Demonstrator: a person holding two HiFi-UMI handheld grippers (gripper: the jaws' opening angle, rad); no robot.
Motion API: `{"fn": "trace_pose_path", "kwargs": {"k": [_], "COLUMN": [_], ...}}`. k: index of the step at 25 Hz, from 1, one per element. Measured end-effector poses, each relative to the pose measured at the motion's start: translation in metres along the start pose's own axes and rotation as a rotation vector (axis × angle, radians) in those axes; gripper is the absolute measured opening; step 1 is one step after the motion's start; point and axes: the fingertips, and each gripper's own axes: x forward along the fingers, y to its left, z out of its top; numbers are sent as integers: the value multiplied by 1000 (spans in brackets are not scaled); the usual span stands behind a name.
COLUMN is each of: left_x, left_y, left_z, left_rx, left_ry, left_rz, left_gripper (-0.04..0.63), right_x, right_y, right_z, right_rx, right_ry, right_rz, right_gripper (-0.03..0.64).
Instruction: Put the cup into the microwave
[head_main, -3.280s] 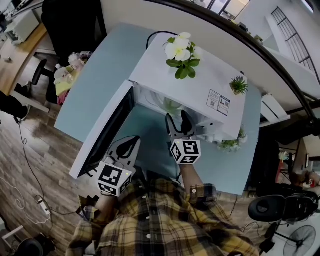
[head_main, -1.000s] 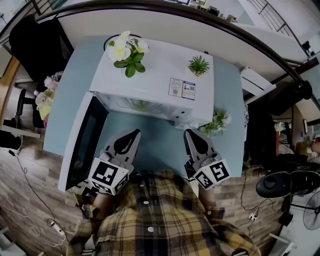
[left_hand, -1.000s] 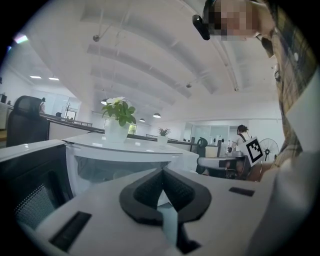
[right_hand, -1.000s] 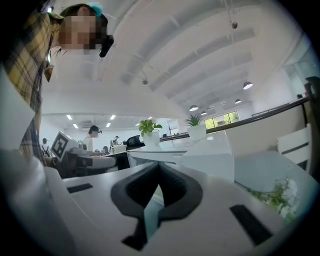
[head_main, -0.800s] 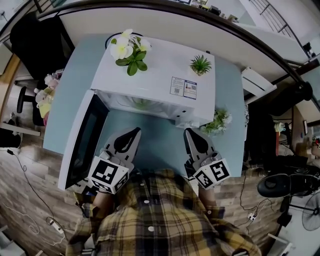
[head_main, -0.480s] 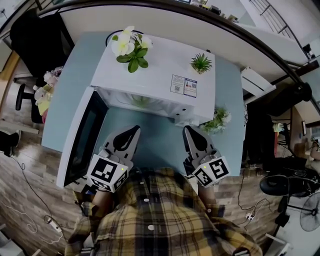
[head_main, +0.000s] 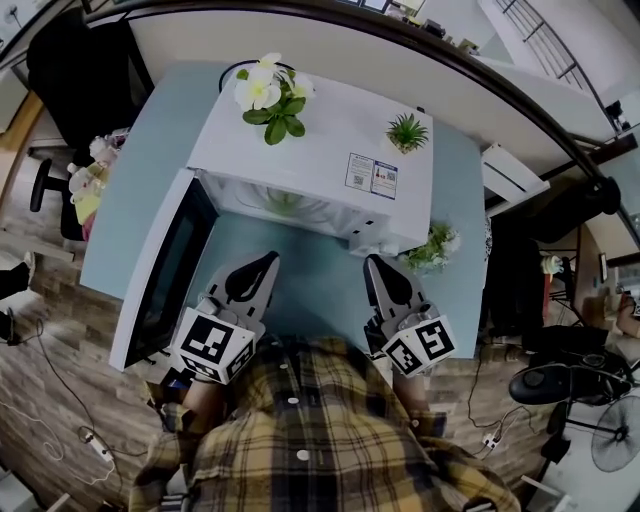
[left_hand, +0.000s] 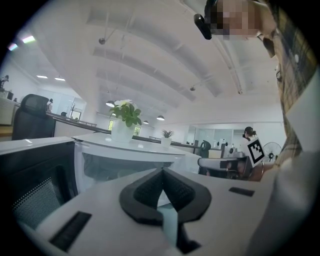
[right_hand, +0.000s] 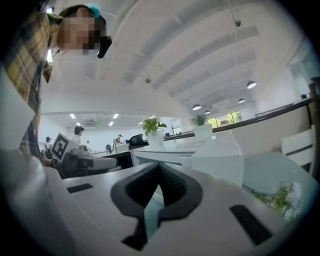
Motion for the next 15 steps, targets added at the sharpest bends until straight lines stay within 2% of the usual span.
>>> {"fn": "trace_pose_path", "kwargs": {"k": [15], "left_x": [-4], "left_y": [4], "left_z": [-2], "left_rx": [-11], "left_ry": [-4], "left_rz": [4], "left_gripper": [-9], "right_x": [2], "right_y": [-2], "right_z": [-2], "right_rx": [19], "right_ry": [0], "right_rz": [-14], "right_gripper": [3]}}
